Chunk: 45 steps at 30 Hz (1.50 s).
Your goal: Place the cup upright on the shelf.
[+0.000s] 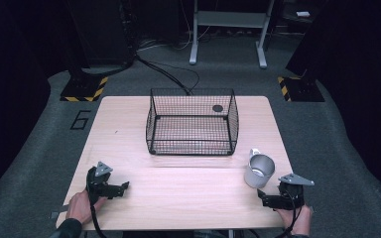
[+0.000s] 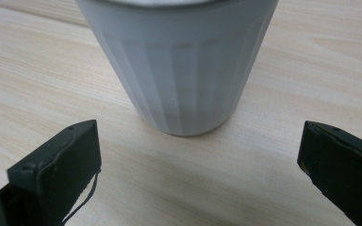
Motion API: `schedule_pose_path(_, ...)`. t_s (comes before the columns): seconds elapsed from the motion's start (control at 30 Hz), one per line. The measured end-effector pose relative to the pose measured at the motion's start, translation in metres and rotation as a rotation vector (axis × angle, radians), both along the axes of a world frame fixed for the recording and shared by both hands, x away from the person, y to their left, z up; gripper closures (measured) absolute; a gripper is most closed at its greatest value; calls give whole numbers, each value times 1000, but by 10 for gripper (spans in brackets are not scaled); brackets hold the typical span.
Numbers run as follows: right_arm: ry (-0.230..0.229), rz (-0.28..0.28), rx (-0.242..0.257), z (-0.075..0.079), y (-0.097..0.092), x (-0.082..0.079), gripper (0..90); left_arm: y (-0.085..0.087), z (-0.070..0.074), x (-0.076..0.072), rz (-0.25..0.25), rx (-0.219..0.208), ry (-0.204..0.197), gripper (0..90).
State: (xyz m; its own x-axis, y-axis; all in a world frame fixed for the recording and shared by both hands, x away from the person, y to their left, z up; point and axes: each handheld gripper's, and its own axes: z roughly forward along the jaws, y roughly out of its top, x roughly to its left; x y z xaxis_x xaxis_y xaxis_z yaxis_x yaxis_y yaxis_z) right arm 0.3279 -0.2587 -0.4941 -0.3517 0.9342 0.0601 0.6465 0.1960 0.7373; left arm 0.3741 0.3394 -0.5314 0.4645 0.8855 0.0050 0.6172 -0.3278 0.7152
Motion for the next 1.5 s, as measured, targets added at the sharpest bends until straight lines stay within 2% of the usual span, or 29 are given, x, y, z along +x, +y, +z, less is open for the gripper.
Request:
schedule_pose_path(0.13, 2, 9, 11, 14, 3, 2, 0, 0, -1, 0, 6, -2, -11, 0)
schedule_pose_path(0.27, 3, 13, 1, 20, 6, 5, 0, -2, -1, 0, 16, -5, -14, 2)
schedule_pose_path(0.33, 12, 14, 6, 23, 7, 8, 0, -3, -1, 1, 1, 1, -14, 2)
schedule_pose_path(0.6, -3, 22, -9, 39, 15, 18, 0, -3, -1, 1, 5, -6, -16, 0)
schedule_pose_path(0.83, 3, 18, -35, 43, 24, 30, 0, -3, -1, 2, -2, -2, -14, 0)
schedule_pose_path(1.17, 25, 11, -32, 40, 29, 45, 0, -3, -1, 2, -2, -3, -14, 0)
schedule_pose_path(1.3, 33, 2, -28, 39, 31, 49, 0, -3, -1, 2, -2, -2, -16, 1)
schedule_pose_path(1.5, 35, -15, -55, 38, 35, 53, 4, -3, -1, 1, 0, -4, -15, 1)
